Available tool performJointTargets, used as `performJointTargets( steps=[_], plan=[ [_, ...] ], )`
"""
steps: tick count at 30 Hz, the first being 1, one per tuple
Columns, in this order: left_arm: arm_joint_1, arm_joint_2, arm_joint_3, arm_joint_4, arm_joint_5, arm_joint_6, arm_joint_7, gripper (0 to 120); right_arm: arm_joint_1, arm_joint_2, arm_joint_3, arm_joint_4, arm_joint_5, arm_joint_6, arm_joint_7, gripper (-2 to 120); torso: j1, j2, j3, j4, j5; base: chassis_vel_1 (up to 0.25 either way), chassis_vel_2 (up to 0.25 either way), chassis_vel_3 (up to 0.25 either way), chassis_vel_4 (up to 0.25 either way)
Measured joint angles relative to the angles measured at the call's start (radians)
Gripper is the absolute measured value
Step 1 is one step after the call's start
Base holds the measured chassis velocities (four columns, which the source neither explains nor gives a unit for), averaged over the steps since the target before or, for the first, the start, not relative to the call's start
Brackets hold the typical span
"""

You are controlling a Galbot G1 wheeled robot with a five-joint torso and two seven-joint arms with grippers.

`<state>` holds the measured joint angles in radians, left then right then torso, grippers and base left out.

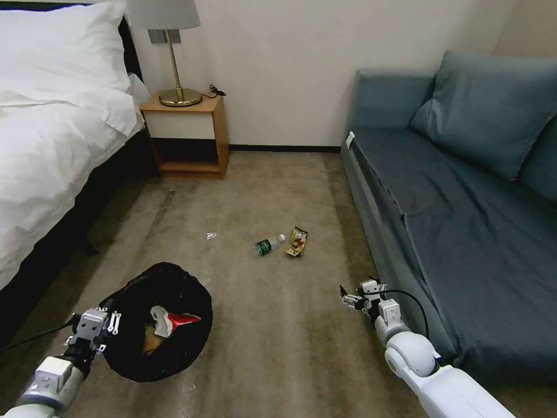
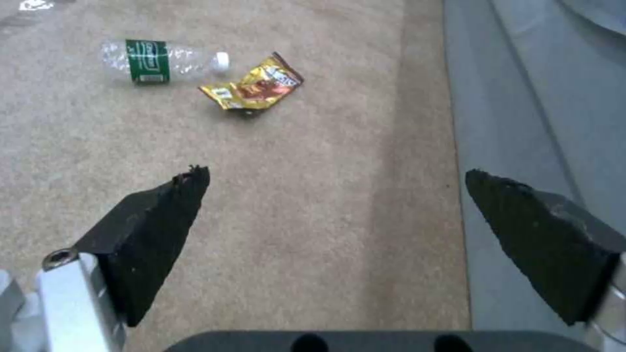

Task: Pick up the trash bin, then pick up the garbage on the floor and place it into the trash bin.

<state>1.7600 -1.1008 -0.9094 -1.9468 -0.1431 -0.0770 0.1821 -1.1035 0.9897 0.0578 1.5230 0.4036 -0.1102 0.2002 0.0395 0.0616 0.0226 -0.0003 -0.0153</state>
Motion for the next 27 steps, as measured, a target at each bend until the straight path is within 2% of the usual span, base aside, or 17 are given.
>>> performJointTargets(
  steps=[27],
  plan=[
    [-0.023,0.009,-0.001,0.044,-0.012,-0.023,0.002,4,0.042,0.052,-0.044,-0.055,-0.007,0.013,-0.003,100,0.000,0.000,0.000,0.0000,0.0002,-0.005,0.004,0.002,-0.003]
  ],
)
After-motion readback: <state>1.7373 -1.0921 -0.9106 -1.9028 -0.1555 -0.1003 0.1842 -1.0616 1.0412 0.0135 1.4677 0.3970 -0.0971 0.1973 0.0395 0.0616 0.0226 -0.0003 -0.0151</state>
